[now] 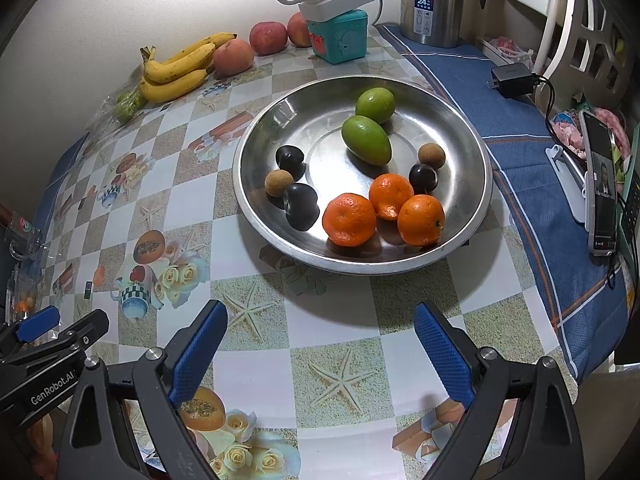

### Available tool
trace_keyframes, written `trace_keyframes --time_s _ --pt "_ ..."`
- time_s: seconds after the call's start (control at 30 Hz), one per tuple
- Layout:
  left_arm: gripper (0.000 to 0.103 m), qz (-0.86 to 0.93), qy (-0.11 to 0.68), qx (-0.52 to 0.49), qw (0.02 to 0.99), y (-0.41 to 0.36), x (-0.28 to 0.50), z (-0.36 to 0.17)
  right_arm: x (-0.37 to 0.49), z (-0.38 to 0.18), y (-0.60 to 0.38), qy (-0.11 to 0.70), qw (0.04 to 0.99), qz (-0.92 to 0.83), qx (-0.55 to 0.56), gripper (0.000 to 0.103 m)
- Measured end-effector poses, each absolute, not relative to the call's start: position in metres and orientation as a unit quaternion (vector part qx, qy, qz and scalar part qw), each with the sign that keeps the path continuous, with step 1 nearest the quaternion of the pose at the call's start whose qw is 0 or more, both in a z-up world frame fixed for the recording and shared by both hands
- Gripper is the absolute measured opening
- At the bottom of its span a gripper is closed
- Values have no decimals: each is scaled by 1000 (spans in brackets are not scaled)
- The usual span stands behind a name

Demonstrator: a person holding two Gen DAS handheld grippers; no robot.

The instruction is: Organize fruits

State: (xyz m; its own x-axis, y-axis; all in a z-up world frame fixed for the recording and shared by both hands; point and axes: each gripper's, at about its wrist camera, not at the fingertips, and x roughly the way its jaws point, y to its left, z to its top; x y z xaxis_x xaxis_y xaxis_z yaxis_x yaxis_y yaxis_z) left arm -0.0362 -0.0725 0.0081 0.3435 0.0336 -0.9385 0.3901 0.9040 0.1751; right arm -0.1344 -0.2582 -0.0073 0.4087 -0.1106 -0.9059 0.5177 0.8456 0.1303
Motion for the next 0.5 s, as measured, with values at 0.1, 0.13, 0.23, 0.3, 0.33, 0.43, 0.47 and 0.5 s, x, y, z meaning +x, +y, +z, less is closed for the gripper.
trace_keyframes --time_s 0.1,0.13,0.23,0.3,0.33,0.43,0.47,0.5 --pt "78 -109 566 186 795 -71 -35 7 -134 -7 -258 508 815 -193 200 95" --pt "78 -108 568 186 794 -71 -35 6 -134 -7 -258 508 815 -193 200 95" --pt "78 -106 573 183 792 -69 -34 4 -134 -7 -259 509 815 -193 200 95" --pt "78 -106 573 181 793 -69 -34 5 -135 -9 -259 509 814 -194 201 95" --pt "78 -108 570 177 795 -68 -35 6 -135 -9 -259 509 814 -194 202 95" --pt "78 -106 568 173 798 -67 -34 7 -135 -8 -259 510 814 -194 202 95" --pt "78 -106 569 171 797 -66 -34 7 -135 -9 -259 510 813 -194 203 95" --pt "78 -105 571 168 796 -66 -33 6 -135 -9 -259 510 813 -195 203 95"
